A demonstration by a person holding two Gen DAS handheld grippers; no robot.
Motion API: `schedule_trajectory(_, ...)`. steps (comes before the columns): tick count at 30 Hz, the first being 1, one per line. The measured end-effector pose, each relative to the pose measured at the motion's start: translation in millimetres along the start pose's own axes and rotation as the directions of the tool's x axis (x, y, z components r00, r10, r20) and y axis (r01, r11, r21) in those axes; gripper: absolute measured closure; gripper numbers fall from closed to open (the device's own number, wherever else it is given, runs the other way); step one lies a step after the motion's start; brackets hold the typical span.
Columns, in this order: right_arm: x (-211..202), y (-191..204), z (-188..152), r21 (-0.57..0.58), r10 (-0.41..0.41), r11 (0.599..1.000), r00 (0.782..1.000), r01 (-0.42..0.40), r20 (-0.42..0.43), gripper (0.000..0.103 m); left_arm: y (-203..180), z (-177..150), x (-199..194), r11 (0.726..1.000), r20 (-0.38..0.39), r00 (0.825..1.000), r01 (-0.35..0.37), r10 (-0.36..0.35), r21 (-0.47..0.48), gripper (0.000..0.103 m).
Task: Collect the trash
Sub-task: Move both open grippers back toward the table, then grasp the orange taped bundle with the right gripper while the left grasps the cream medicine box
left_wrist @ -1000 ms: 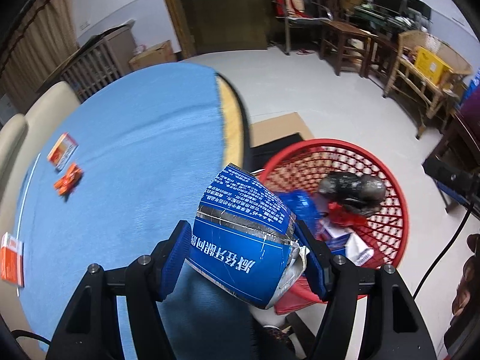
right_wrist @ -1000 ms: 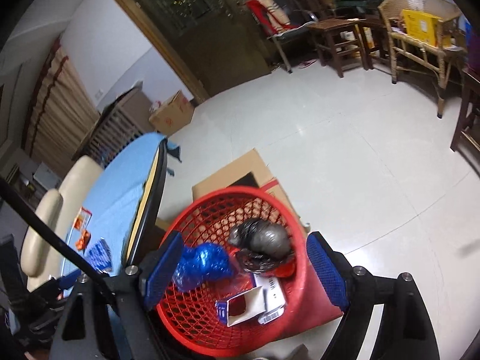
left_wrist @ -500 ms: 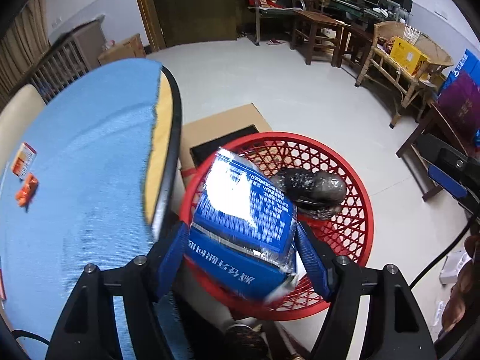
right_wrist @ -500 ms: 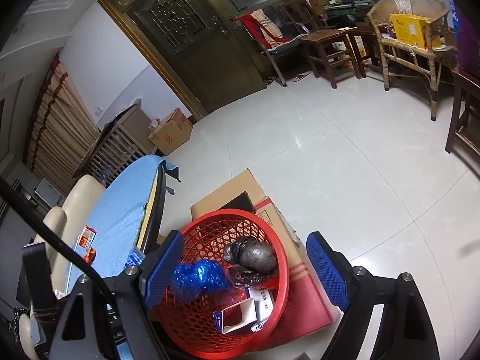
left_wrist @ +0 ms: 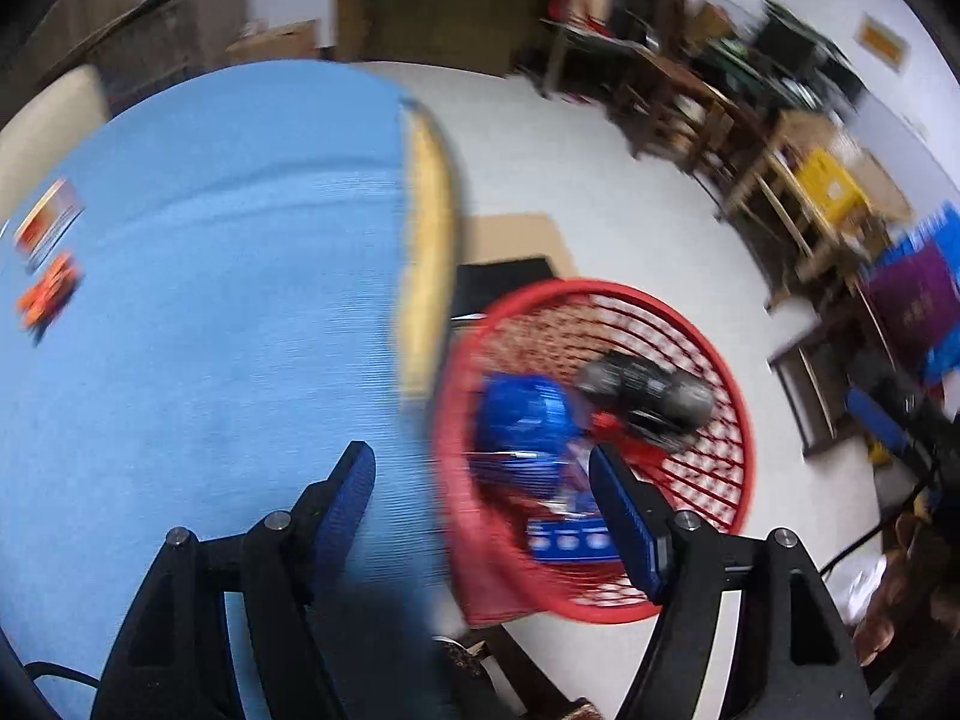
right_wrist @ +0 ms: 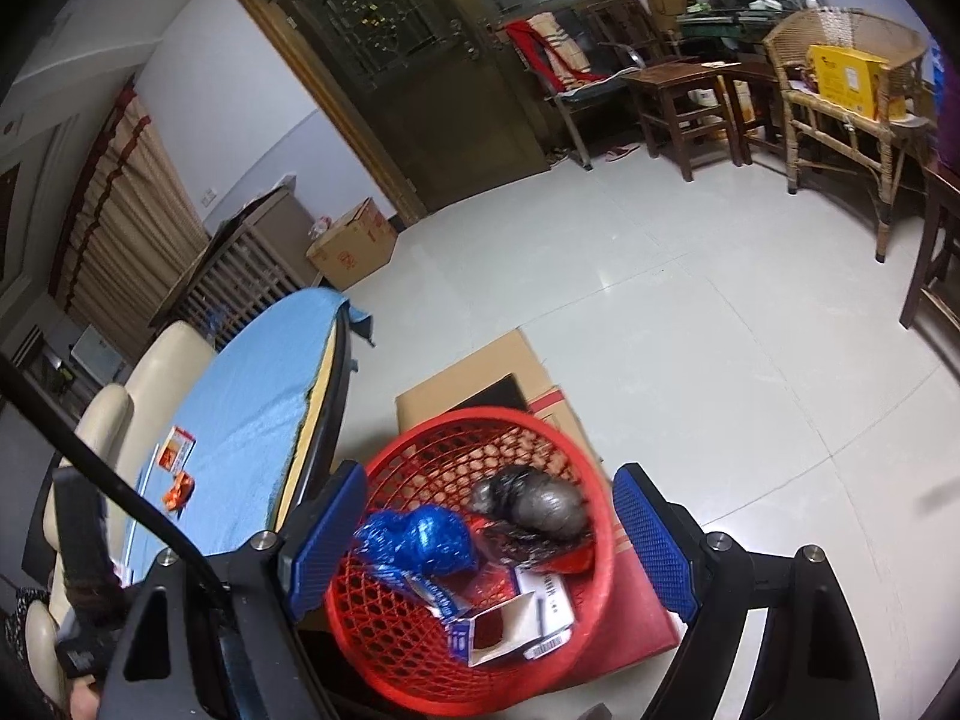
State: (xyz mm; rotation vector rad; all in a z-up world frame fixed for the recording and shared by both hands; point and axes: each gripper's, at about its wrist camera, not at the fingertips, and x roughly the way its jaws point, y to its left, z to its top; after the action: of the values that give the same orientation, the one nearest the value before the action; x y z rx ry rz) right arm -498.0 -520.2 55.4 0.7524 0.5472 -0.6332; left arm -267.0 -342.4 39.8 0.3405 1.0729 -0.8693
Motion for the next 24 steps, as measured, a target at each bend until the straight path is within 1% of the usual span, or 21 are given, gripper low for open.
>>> schedule_trajectory(4, 16.0, 23.5, -9.3, -0.046, 0.02, 0.999, 0.999, -0.022, -0.046, 0.016, 54.9, -7.7, -12.3, 0.992, 0.027, 0.998, -0.055, 0.058, -0.115, 0.029)
schedule_trajectory(7, 30.2, 47.8, -19.1, -0.093, 0.038, 0.995, 0.995, -0.047, -0.088, 0.016, 98.3, -16.2, -19.4, 0.974, 0.032, 0.995, -0.09, 0.099, -0.206, 0.029)
schedule_trajectory(9, 38.9, 66.4, -26.4, -0.125, 0.049, 0.99, 0.992, -0.063, -0.113, 0.016, 120.5, -22.4, -20.5, 0.962, 0.033, 0.993, -0.103, 0.114, -0.253, 0.029)
schedule_trajectory(12, 53.5, 97.4, -37.3, -0.179, 0.062, 0.98, 0.985, -0.091, -0.159, 0.016, 150.7, -31.6, -25.4, 0.943, 0.036, 0.988, -0.134, 0.152, -0.303, 0.029)
schedule_trajectory(15, 69.0, 127.5, -46.6, -0.238, 0.067, 0.964, 0.977, -0.115, -0.203, 0.016, 181.3, -42.5, -33.5, 0.923, 0.041, 0.979, -0.174, 0.2, -0.343, 0.029)
schedule_trajectory(18, 88.0, 165.0, -57.0, -0.302, 0.074, 0.942, 0.967, -0.148, -0.243, 0.016, 209.8, -52.4, -43.1, 0.902, 0.046, 0.963, -0.231, 0.265, -0.366, 0.029)
schedule_trajectory(19, 97.3, 184.0, -61.5, -0.33, 0.083, 0.929, 0.962, -0.17, -0.262, 0.016, 220.7, -56.4, -46.2, 0.892, 0.047, 0.957, -0.249, 0.287, -0.377, 0.029)
schedule_trajectory(21, 111.8, 211.9, -68.1, -0.365, 0.095, 0.909, 0.954, -0.199, -0.284, 0.016, 239.7, -63.6, -52.0, 0.876, 0.046, 0.95, -0.265, 0.309, -0.404, 0.029)
schedule_trajectory(24, 140.6, 269.9, -79.9, -0.432, 0.122, 0.865, 0.941, -0.257, -0.316, 0.016, 269.1, -74.5, -59.2, 0.851, 0.041, 0.945, -0.274, 0.325, -0.448, 0.029)
